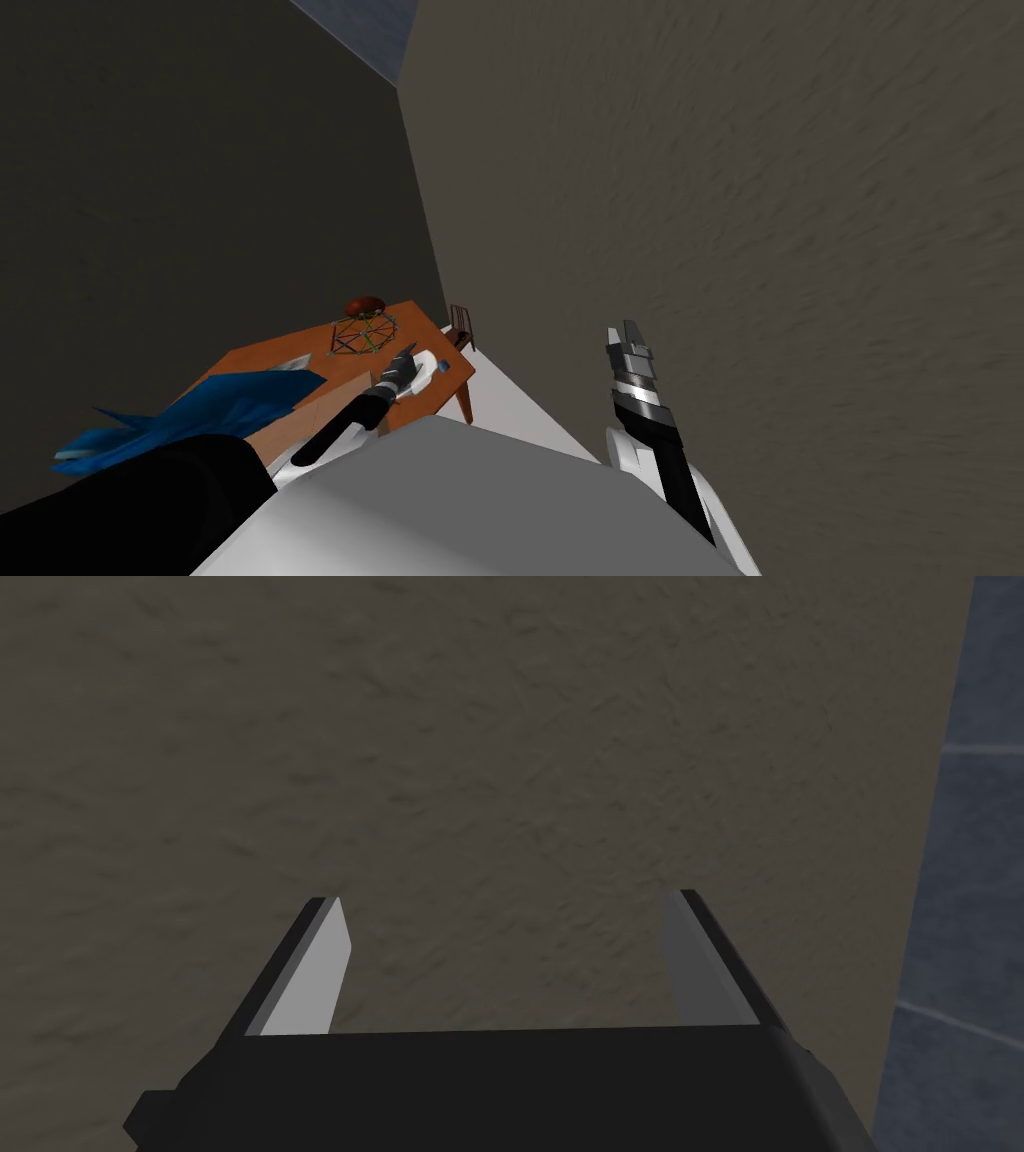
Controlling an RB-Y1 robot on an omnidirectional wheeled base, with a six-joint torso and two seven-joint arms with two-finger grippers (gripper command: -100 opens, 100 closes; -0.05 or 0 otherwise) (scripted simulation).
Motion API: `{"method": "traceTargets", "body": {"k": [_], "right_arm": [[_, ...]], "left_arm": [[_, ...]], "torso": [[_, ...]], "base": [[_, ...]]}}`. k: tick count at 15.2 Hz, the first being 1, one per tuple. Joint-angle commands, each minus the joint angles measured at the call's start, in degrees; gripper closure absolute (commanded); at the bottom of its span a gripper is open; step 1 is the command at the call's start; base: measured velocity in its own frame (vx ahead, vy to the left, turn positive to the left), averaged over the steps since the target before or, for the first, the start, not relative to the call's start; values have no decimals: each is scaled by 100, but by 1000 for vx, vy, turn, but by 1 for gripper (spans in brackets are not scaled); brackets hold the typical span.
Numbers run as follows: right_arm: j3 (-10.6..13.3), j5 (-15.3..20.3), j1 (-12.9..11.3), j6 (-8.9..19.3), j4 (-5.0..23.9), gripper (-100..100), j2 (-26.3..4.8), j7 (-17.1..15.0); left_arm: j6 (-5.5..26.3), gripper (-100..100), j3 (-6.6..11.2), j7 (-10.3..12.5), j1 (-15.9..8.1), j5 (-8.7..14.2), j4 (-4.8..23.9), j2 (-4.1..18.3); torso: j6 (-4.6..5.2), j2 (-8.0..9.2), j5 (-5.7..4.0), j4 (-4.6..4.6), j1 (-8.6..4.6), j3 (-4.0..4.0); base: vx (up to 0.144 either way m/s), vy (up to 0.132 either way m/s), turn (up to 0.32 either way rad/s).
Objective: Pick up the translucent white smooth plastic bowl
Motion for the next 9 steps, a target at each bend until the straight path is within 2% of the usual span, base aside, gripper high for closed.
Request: {"method": "traceTargets", "body": {"k": [1,4,5,6,9], "right_arm": [[0,0,0,0,0,0,0,0],[0,0,0,0,0,0,0,0],[0,0,0,0,0,0,0,0],[0,0,0,0,0,0,0,0],[0,0,0,0,0,0,0,0]], "left_arm": [[217,-100,78,75,29,60,129,3],[619,-100,278,246,236,207,213,-40],[706,-100,278,246,236,207,213,-40],[858,-100,379,331,339,281,254,-69],[1190,-100,478,416,441,354,295,-101]], "torso": [[0,0,0,0,0,0],[0,-1,0,0,0,-1],[1,-2,0,0,0,-1],[-1,1,0,0,2,0],[-1,1,0,0,4,0]], "base": [[86,-41,-61],[92,-37,-83],[86,-28,-78],[91,-28,-89],[88,-21,-71]]}}
